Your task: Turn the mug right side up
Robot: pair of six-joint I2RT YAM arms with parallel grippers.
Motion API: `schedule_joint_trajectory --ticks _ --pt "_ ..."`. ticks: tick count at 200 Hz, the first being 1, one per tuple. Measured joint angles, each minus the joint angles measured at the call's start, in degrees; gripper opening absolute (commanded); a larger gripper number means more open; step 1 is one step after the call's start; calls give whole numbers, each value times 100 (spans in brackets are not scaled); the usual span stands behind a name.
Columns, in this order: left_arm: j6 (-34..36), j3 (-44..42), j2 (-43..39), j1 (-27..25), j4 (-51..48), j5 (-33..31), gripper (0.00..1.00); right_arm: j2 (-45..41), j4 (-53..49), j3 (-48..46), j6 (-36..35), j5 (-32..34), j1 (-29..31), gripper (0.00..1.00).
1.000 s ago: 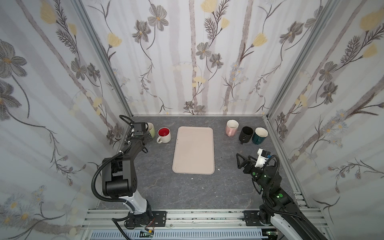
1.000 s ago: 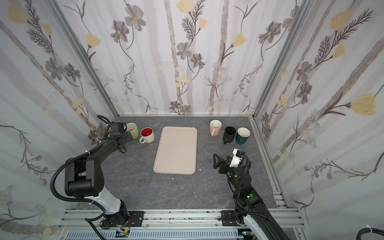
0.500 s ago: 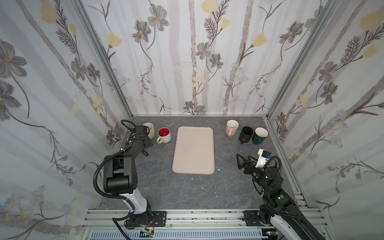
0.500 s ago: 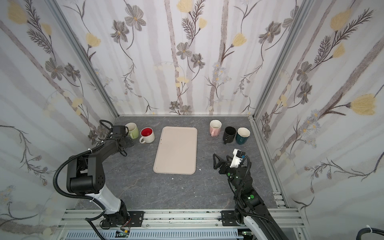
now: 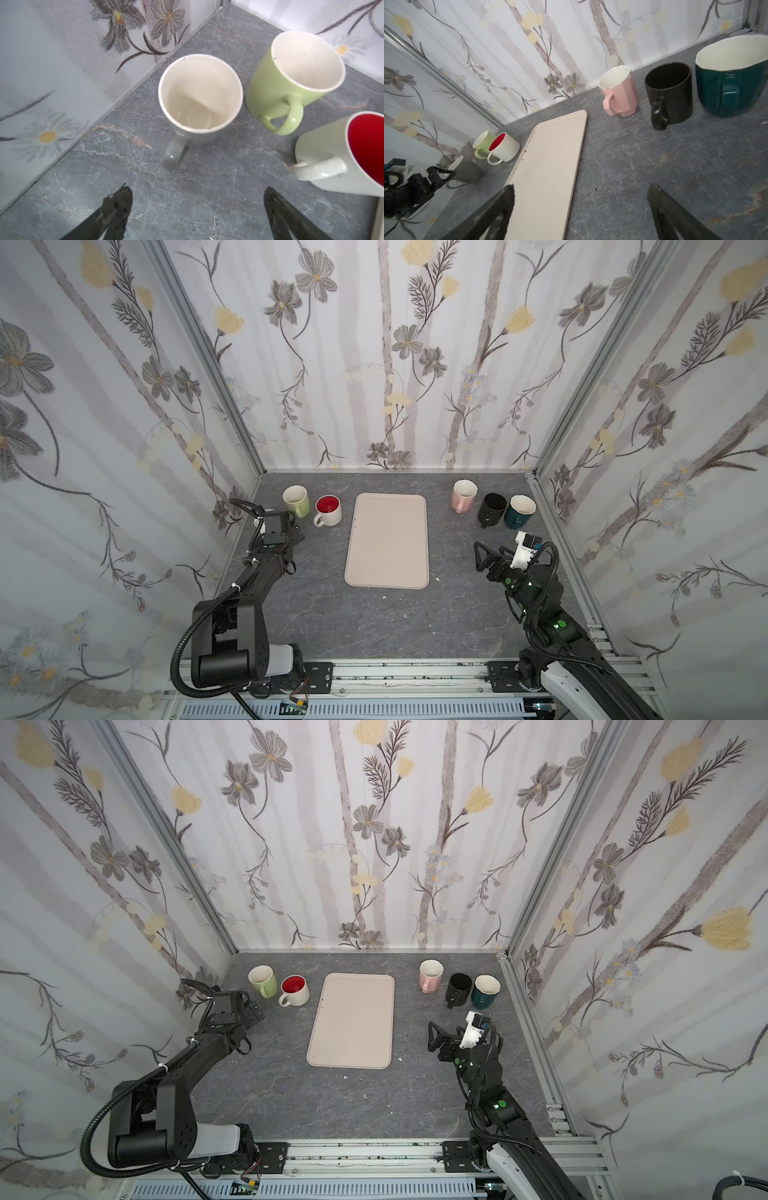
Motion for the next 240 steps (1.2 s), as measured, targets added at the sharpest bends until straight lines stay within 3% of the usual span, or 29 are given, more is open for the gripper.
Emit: schedule_joint_trajectory --ticks 45,88,131,169,240 --pt "166 -1447 -566 -55 1923 463 100 538 494 243 -393 1010 -310 100" --pt "713 -1604 -472 -98 2949 951 100 723 1189 -76 -704 1937 -802 100" --pt "1051 -1692 221 -83 3357 1080 100 809 2004 -754 -1027 2865 -1091 100" --pt "1235 -1360 850 -136 3639 1281 100 1539 3438 -1346 -1493 3250 -1434 100" --pt "1617 -1379 1165 -308 4054 1644 100 3626 4264 -221 -1956 3021 -1716 100"
